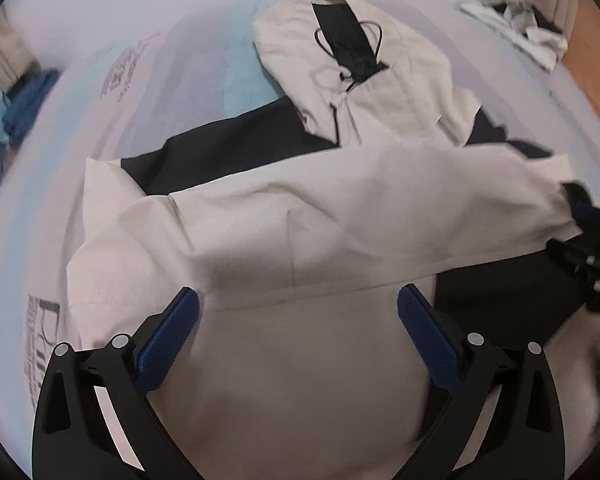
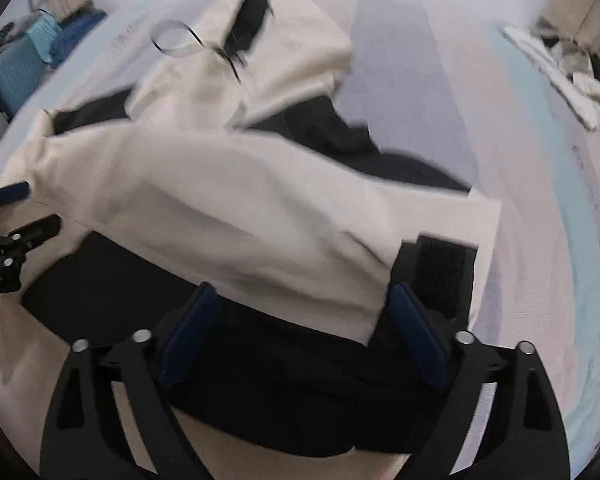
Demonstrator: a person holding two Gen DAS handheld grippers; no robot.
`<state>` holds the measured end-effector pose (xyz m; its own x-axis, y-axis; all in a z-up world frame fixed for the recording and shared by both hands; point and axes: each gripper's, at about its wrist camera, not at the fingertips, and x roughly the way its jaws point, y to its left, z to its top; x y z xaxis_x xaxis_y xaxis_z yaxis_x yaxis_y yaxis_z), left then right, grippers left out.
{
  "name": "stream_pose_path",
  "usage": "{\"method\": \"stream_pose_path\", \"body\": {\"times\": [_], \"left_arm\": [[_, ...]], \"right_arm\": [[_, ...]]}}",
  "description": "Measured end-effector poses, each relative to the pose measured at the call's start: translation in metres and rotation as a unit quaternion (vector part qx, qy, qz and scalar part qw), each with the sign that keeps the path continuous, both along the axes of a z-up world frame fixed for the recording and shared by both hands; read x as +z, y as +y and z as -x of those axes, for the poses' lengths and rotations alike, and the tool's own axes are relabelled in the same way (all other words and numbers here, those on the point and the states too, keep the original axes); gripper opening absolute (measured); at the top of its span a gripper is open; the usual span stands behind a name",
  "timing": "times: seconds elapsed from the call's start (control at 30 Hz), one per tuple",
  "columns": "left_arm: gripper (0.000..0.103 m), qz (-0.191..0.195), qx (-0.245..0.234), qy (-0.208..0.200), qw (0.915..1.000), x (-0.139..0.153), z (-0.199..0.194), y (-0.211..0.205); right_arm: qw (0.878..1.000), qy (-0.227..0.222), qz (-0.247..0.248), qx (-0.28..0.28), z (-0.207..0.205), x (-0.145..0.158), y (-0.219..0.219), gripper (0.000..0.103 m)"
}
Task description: Fold large clothes
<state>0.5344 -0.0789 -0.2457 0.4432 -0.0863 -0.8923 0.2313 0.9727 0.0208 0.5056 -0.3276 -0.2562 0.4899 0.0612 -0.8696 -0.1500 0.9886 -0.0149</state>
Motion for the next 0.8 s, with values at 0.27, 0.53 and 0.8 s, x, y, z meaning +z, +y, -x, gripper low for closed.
{"method": "stream_pose_path", "body": {"times": [0.27,0.53,0.8], "left_arm": [[0.097,0.051,-0.011,-0.007,0.9986,0.066,-0.017,0.010],[0.097,0.052,-0.037,0.005,0.9980,0.080,-0.091,0.006],[0.097,0.039,-0.079,-0.015,0.9960,0.060,-0.163,-0.004]], "right_arm": [[0.999,-0.036,0.002,0.028,-0.013,0.058,0.010,0.091],[0.995,-0.054,-0.059,0.065,-0.076,0.096,0.007,0.091],[0.994,0.008,-0.090,0.057,-0.163,0.076,0.007,0.091]]}}
